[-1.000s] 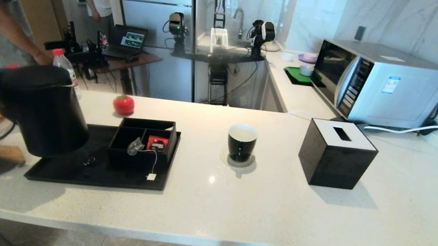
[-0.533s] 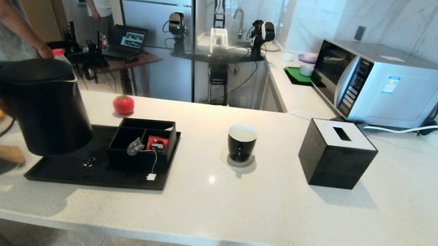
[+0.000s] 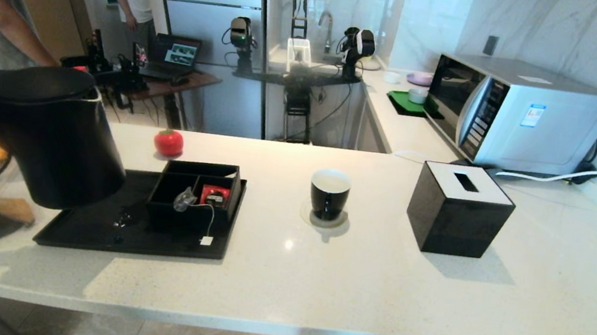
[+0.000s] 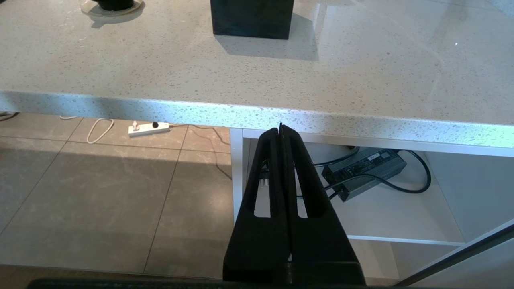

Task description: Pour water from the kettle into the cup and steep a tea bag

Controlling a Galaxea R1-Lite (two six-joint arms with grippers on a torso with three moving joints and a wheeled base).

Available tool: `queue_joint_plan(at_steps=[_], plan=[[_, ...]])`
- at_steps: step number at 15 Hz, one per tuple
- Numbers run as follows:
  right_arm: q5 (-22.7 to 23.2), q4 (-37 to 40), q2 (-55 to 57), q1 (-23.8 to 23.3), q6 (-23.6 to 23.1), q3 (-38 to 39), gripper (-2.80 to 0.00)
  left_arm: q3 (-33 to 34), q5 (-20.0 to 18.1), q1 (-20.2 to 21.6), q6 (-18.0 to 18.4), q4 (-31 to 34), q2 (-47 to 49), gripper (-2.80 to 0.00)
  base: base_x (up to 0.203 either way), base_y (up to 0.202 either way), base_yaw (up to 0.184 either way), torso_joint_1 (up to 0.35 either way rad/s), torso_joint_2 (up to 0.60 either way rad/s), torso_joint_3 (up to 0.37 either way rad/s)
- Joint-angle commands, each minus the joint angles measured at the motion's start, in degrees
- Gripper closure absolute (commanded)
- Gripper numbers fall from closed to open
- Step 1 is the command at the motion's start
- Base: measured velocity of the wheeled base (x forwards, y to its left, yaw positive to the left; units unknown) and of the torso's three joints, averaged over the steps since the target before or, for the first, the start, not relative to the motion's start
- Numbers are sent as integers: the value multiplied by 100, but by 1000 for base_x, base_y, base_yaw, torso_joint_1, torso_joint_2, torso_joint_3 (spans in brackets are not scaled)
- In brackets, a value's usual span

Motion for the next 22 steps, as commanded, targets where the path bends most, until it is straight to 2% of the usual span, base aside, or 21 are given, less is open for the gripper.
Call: queue_joint_plan(at_steps=[1,13,22], plan=[[3,7,7,2,-7,0,0,109,-18,-3,-2,-73,-230,0,0,0,0,0,0,0],[3,7,7,2,-7,0,0,917,-27,-62,-107,96,-1038,0,0,0,0,0,0,0],[3,7,7,2,-7,0,0,1052,35,-703,-90,299,-1319,0,0,0,0,0,0,0]])
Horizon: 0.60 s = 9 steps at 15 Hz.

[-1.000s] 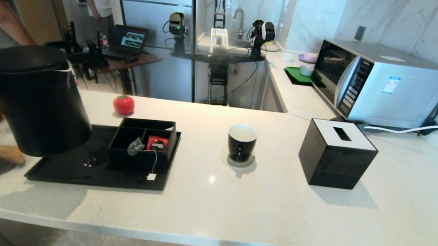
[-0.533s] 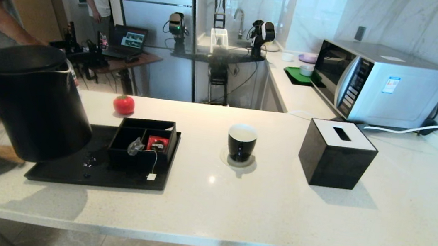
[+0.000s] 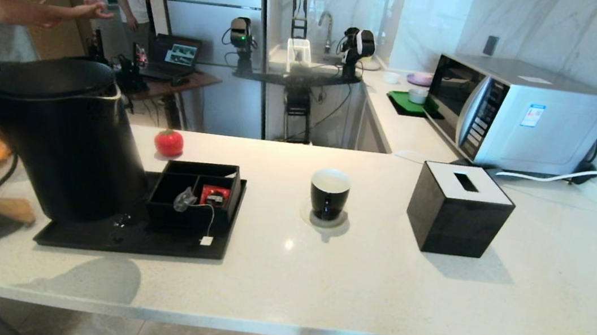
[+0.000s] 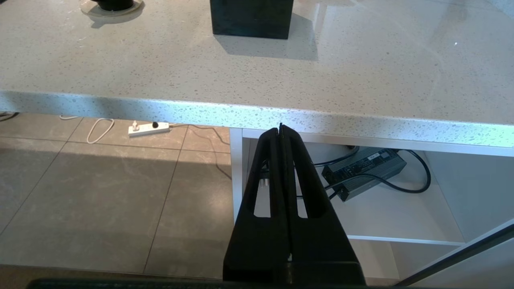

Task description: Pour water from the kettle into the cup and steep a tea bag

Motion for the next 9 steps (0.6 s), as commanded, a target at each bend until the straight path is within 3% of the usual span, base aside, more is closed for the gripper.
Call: queue_joint_plan(at_steps=[1,9], plan=[[4,5,7,2,-6,0,0,11,-16,-143,-1,-49,-14,0,0,0,0,0,0,0],[4,5,7,2,1,0,0,231,-10,-904,33,-44,-211,0,0,0,0,0,0,0]])
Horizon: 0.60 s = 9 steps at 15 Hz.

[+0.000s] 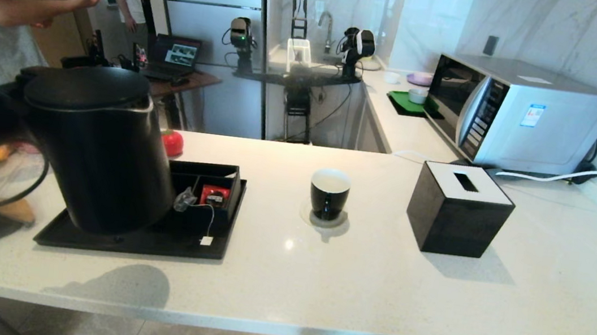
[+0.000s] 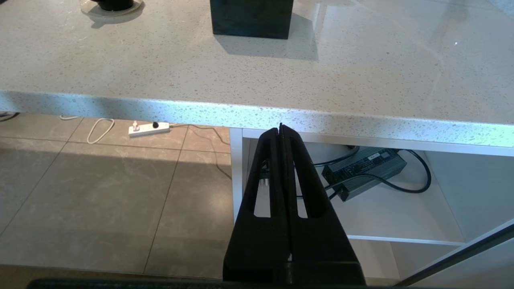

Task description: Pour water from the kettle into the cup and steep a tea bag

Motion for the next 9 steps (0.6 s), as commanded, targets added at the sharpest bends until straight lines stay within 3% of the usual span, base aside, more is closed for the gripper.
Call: queue_joint_plan(at_steps=[1,3,5,9], plan=[[3,7,7,2,-7,0,0,20,-12,-242,1,-44,-64,0,0,0,0,0,0,0],[3,7,7,2,-7,0,0,-8,4,-372,57,72,-29,0,0,0,0,0,0,0],[3,7,7,2,-2,0,0,-7,87,-479,370,303,29,0,0,0,0,0,0,0],[3,7,7,2,-7,0,0,-57,581,-993,756,600,251,0,0,0,0,0,0,0]])
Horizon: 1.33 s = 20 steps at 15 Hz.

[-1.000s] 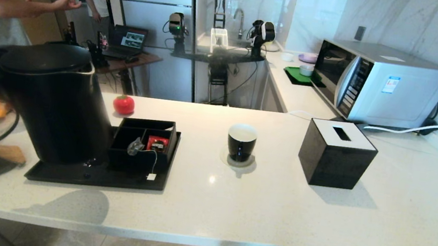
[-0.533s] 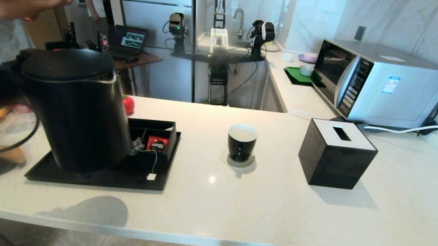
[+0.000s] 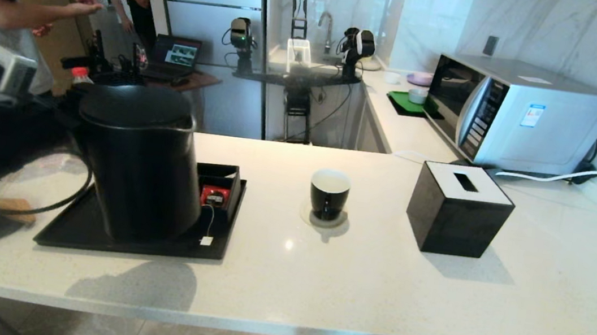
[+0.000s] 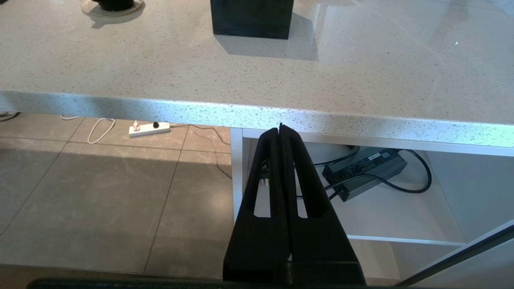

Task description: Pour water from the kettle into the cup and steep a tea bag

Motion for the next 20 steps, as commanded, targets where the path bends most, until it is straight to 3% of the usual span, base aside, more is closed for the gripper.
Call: queue_joint_plan(at_steps=[1,8,13,20], plan=[[3,7,7,2,-7,0,0,-22,201,-280,150,62,178,0,0,0,0,0,0,0],[3,7,7,2,-7,0,0,-969,1416,-1366,397,946,429,0,0,0,0,0,0,0],[3,7,7,2,-7,0,0,-1704,1797,-1740,534,1498,628,0,0,0,0,0,0,0],[3,7,7,2,-7,0,0,-1783,2241,-2277,864,1742,704,0,0,0,0,0,0,0]])
